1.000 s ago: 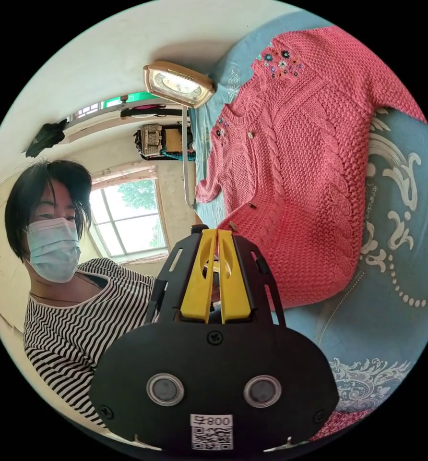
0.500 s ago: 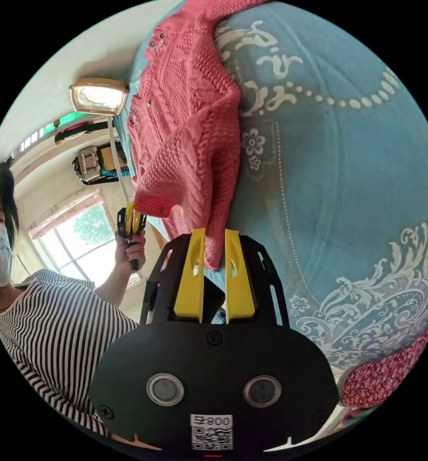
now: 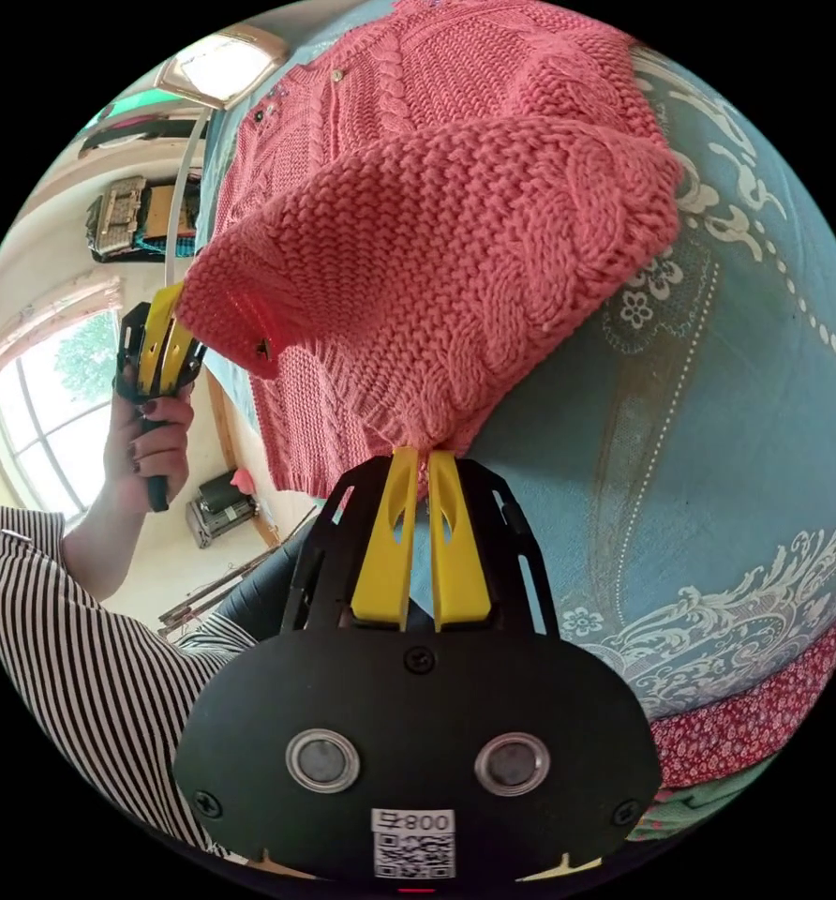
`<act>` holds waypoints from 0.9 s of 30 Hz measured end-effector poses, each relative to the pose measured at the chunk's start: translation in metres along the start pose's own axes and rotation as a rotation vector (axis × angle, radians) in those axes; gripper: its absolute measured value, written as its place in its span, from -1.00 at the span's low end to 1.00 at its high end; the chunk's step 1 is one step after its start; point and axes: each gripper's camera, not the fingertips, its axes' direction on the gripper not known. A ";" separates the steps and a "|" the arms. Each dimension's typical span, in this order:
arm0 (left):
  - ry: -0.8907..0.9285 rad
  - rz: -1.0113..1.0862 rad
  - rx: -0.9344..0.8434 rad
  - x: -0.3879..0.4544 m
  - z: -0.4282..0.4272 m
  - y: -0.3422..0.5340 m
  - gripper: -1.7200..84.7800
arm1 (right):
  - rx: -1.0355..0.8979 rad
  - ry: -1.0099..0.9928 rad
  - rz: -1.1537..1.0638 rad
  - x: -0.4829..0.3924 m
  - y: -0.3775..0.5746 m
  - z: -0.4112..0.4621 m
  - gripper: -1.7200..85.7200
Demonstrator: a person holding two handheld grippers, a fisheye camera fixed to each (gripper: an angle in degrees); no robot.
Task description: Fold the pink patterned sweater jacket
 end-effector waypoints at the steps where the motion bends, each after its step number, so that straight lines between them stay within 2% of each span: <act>1: 0.007 0.003 0.000 0.001 0.000 0.001 -0.93 | 0.007 -0.003 -0.003 0.001 0.011 -0.007 -0.91; 5: 0.045 -0.006 -0.026 0.001 0.000 0.011 -0.93 | 0.030 -0.012 0.086 0.022 0.061 -0.039 -0.93; 8: -0.032 -0.051 -0.091 -0.010 0.007 0.022 -0.93 | 0.083 -0.096 0.209 0.047 0.091 -0.056 -0.94; 11: -0.104 -0.130 -0.159 -0.031 0.019 0.032 -0.93 | 0.124 -0.060 0.251 0.054 0.103 -0.058 -0.95; 14: -0.040 -0.190 -0.138 -0.048 0.027 0.042 -0.92 | 0.099 -0.011 0.252 0.047 0.105 -0.048 -0.95; 16: -0.069 -0.229 -0.160 -0.057 0.033 0.048 -0.91 | 0.070 0.099 0.264 0.044 0.107 -0.042 -0.95; 18: -0.082 -0.218 -0.156 -0.062 0.037 0.056 -0.89 | 0.075 0.108 0.267 0.041 0.110 -0.041 -0.95; 22: -0.109 -0.133 -0.182 -0.061 0.042 0.063 -0.82 | 0.094 0.043 0.125 0.004 0.104 -0.029 -0.93; 24: -0.220 -0.070 -0.248 -0.058 0.049 0.063 -0.83 | 0.052 0.070 0.021 -0.022 0.093 -0.012 -0.90; 27: -0.240 -0.079 -0.288 -0.060 0.058 0.063 -0.89 | -0.007 0.076 -0.152 -0.063 0.075 0.017 -0.85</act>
